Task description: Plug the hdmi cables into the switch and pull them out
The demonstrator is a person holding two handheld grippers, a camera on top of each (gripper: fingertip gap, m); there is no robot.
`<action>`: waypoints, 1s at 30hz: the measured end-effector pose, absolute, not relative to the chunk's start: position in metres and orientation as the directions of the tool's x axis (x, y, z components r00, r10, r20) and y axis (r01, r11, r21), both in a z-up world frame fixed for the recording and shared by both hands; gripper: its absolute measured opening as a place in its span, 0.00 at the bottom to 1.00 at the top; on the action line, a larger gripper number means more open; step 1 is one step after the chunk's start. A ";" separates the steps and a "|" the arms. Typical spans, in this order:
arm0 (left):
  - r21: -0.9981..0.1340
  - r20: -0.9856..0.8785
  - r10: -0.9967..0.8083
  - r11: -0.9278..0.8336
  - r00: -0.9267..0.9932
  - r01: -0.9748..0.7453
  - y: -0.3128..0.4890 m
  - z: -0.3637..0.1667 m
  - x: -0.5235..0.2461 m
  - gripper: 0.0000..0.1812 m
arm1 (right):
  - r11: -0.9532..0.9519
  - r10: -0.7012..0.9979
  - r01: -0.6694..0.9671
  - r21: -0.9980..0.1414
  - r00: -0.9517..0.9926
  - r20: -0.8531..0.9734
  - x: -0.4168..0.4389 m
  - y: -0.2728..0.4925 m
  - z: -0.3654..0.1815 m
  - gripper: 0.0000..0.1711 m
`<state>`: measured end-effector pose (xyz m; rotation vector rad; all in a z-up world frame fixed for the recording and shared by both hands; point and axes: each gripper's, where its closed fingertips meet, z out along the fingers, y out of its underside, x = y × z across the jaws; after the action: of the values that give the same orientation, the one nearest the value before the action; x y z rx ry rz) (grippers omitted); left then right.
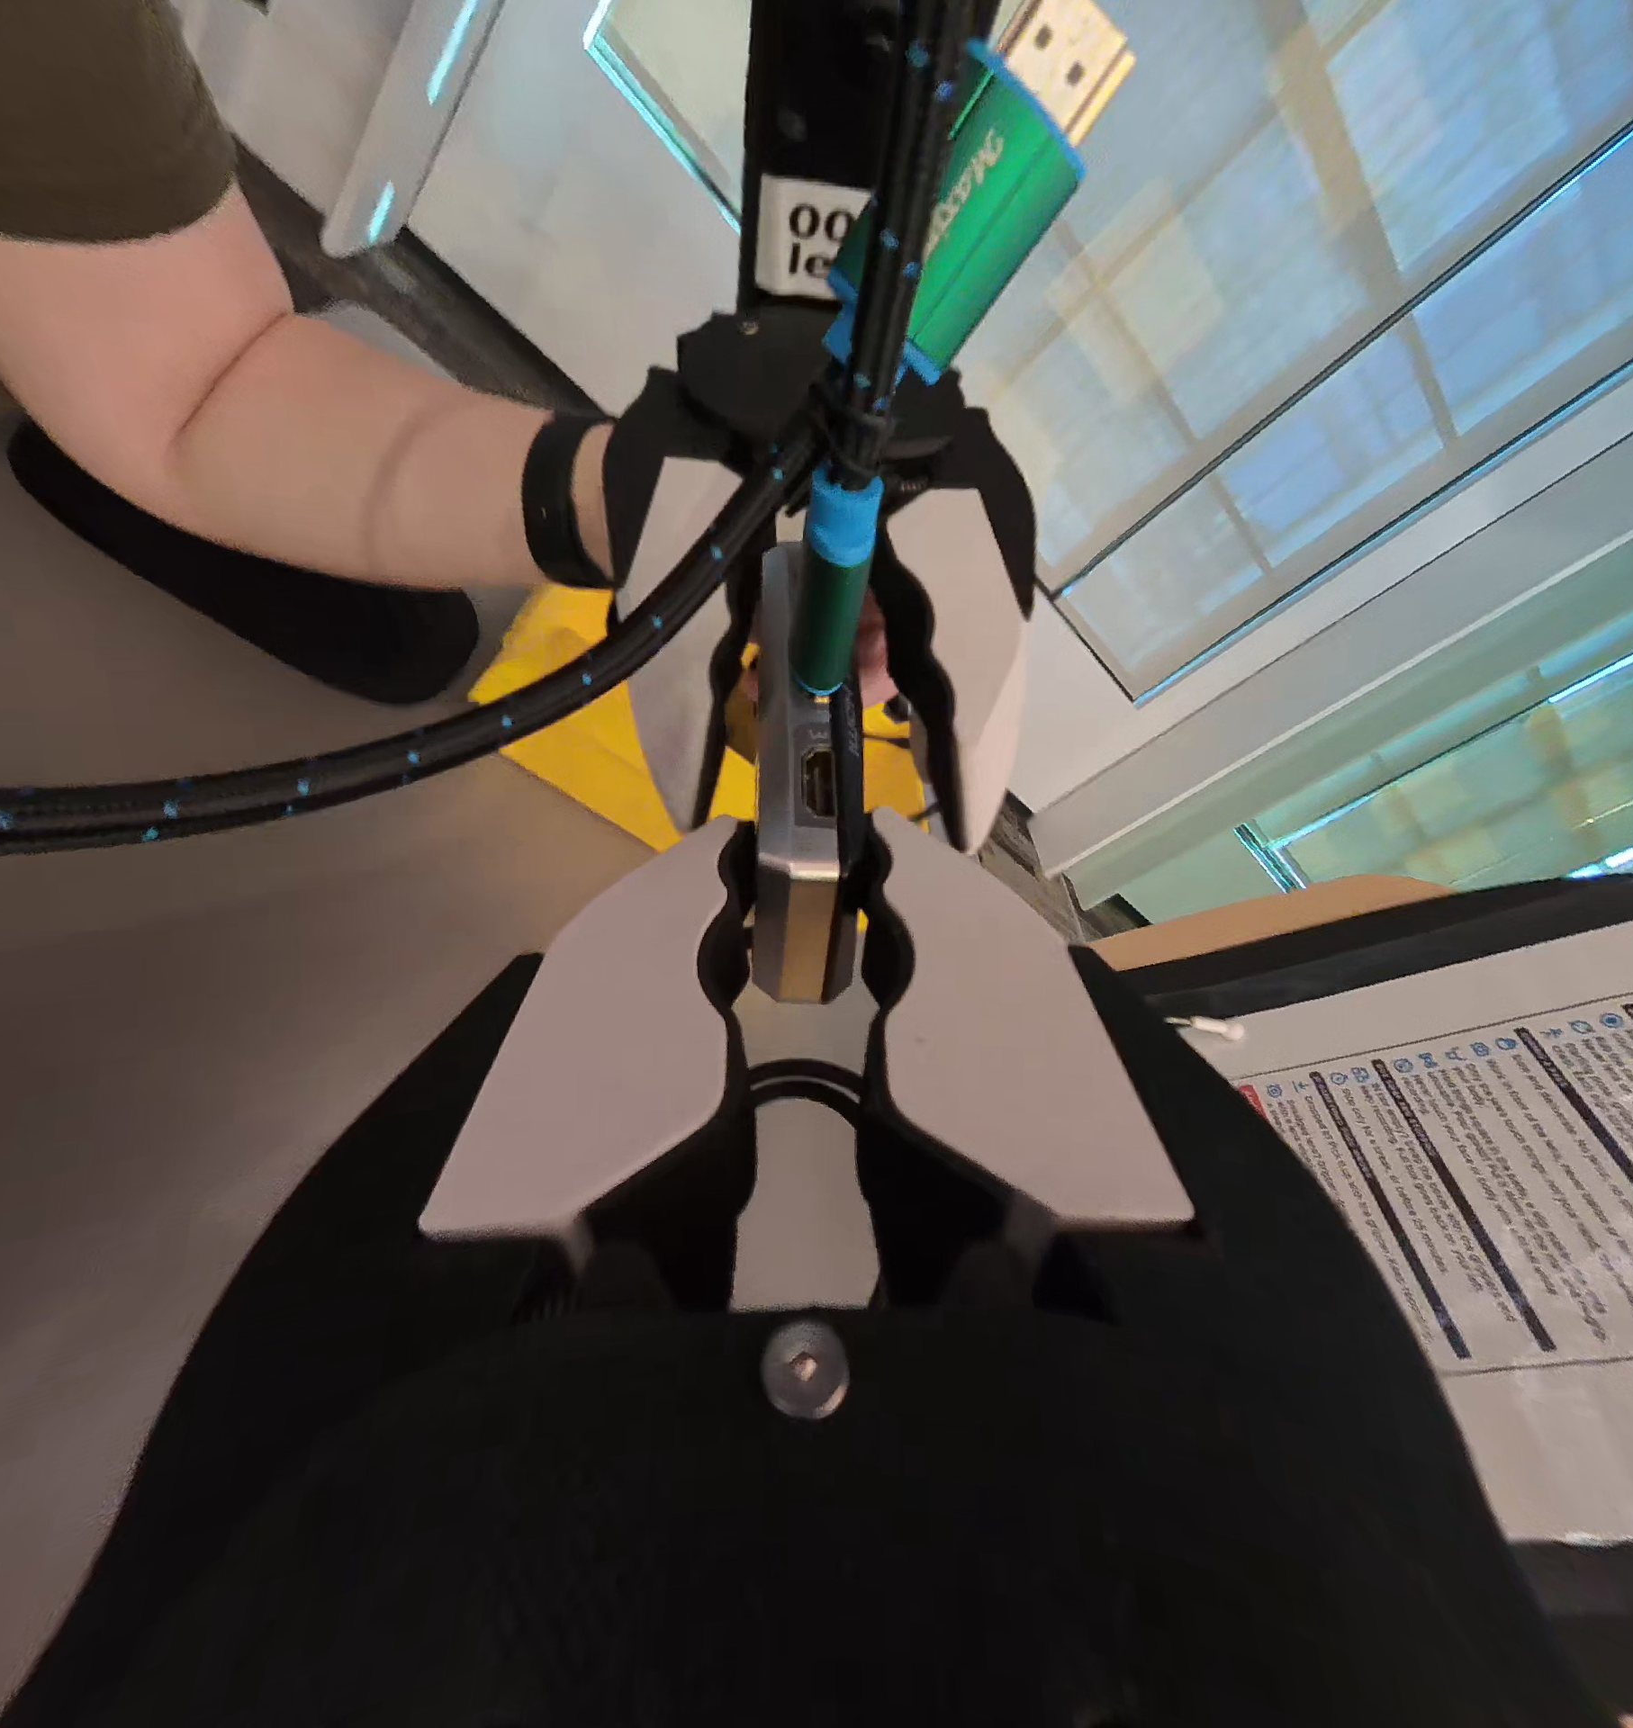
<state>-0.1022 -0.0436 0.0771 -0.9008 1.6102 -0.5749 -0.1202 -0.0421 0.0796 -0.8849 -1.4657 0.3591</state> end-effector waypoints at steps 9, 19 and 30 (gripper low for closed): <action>-0.694 -0.682 -0.727 0.678 -0.078 -0.244 -0.040 0.068 -0.100 0.14 | 0.681 0.651 0.315 -0.661 0.151 0.744 -0.113 -0.035 0.076 0.14; -0.550 -0.817 -0.576 0.792 -0.027 -0.264 -0.039 0.064 -0.097 0.17 | 0.724 0.602 0.327 -0.608 0.132 0.787 -0.110 -0.035 0.070 0.13; -0.615 -0.751 -0.656 0.735 -0.071 -0.287 -0.038 0.062 -0.107 0.12 | 0.740 0.586 0.314 -0.595 0.134 0.799 -0.115 -0.040 0.072 0.13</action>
<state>-0.1066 -0.0381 0.0622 -0.7651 1.6608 -0.3594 -0.1149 -0.0402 0.0723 -0.7797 -1.4664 0.2294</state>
